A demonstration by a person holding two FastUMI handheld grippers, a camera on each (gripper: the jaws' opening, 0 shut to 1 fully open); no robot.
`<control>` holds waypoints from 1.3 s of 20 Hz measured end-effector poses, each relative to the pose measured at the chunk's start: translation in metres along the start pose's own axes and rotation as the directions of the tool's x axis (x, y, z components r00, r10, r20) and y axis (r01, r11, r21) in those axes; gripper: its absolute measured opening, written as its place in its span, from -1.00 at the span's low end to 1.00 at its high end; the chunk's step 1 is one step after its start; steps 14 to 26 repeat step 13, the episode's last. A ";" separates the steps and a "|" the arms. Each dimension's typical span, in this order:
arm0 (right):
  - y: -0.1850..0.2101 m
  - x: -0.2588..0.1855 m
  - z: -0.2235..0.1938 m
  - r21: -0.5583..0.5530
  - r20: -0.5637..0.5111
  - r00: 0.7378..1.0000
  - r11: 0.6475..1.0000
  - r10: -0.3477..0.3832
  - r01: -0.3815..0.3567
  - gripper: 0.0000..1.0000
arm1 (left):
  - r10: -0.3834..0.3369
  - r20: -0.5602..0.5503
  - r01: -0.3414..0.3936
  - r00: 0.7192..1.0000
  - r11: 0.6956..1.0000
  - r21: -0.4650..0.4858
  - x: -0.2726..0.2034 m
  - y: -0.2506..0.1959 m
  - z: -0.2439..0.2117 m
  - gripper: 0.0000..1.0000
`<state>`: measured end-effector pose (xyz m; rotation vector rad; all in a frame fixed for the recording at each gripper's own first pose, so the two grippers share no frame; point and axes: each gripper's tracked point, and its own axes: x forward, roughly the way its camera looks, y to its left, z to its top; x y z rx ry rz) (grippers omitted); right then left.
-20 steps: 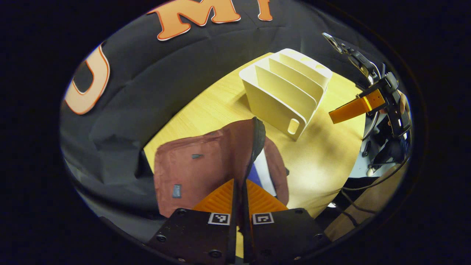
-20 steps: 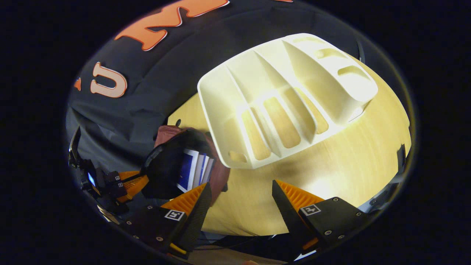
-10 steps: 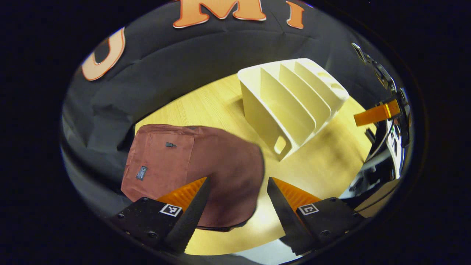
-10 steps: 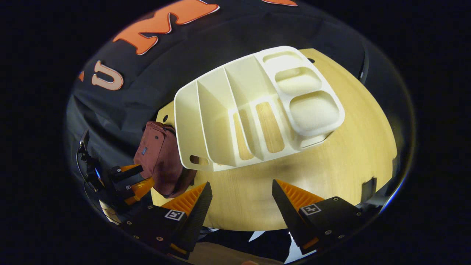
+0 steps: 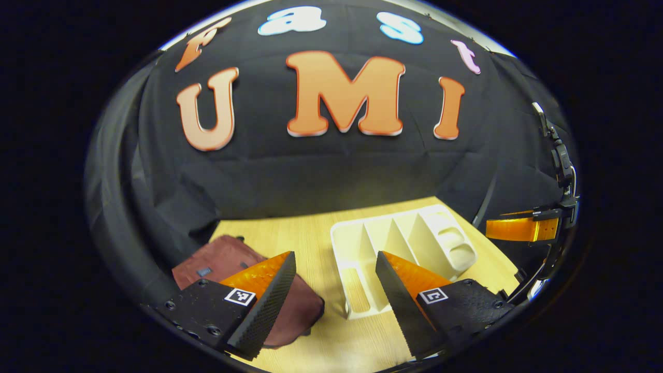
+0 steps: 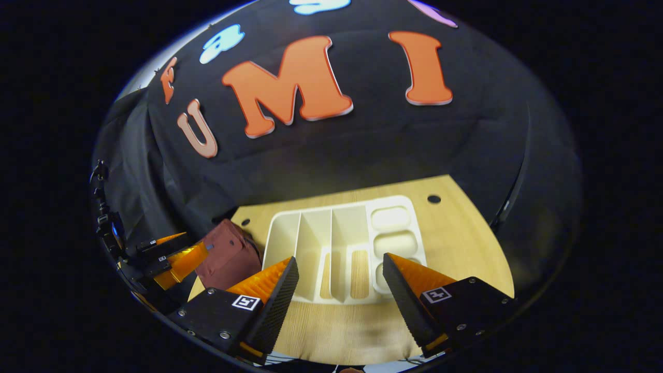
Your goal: Open the schoolbag, grab two books from the bookshelf and put them into the schoolbag.
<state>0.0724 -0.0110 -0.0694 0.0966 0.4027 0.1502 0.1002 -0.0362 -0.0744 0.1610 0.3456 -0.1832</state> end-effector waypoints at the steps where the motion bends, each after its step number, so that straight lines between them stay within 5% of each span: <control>1: -0.002 -0.011 0.016 -0.015 0.070 0.997 1.000 -0.012 0.013 0.95 | 0.028 0.034 -0.028 0.999 0.999 0.018 -0.001 -0.002 0.015 0.97; 4: -0.009 -0.024 0.048 -0.047 0.254 0.965 0.996 -0.060 0.074 0.95 | 0.050 0.146 -0.054 0.988 0.998 0.023 -0.022 -0.016 0.056 0.96; 8: -0.023 -0.043 0.070 -0.088 0.378 0.920 0.985 -0.105 0.148 0.92 | 0.024 0.155 -0.025 0.988 1.000 0.003 -0.030 -0.031 0.056 0.96; 26: -0.022 -0.045 0.071 -0.070 0.377 0.919 0.986 -0.116 0.153 0.93 | 0.014 0.141 -0.013 0.990 1.000 -0.010 -0.032 -0.038 0.046 0.96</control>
